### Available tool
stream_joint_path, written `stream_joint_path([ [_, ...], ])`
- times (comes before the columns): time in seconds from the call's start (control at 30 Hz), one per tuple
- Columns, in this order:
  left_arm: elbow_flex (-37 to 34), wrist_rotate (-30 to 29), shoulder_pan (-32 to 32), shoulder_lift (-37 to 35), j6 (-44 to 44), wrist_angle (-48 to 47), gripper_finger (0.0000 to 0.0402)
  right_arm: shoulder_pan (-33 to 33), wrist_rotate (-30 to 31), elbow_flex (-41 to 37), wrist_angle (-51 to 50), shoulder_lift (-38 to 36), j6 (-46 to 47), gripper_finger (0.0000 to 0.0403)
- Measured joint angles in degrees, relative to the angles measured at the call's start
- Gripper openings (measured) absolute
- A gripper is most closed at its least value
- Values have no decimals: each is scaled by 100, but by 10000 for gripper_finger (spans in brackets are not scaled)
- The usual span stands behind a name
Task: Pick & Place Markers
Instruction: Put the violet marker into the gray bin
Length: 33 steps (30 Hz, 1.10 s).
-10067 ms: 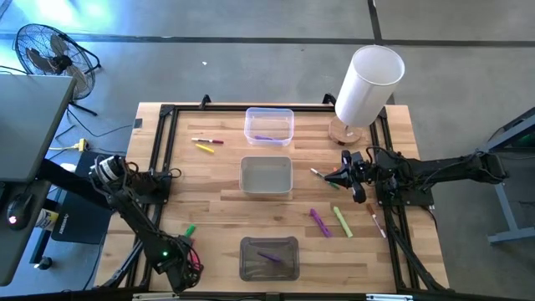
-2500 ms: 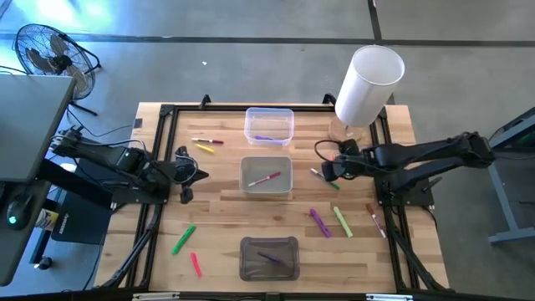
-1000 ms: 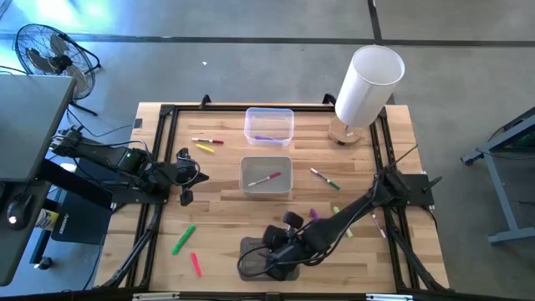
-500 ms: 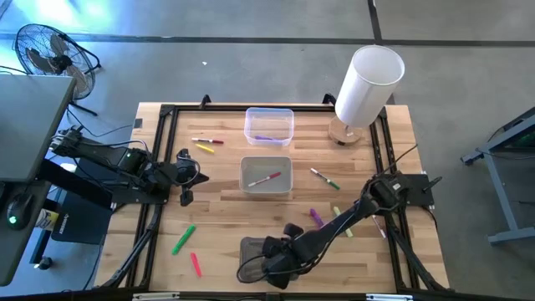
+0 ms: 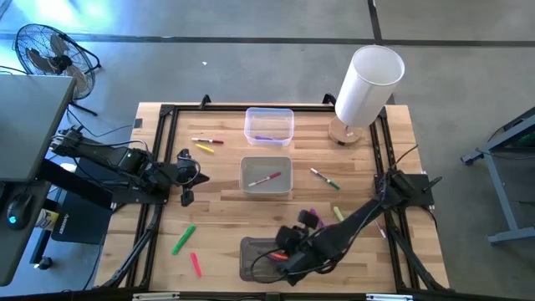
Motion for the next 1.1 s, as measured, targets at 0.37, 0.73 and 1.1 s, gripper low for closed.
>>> stream_joint_path([
  [0.37,-2,-213,2,515,-258,99,27,638,829,-3491,2165,-2377,1641,14],
  [0.73,0,-1665,2,1013,-1598,687,164,561,998,-6645,4566,-4667,1797,7],
  [1.1,69,821,2457,1704,-980,805,144,-458,925,-8548,5885,-6046,1464,1],
])
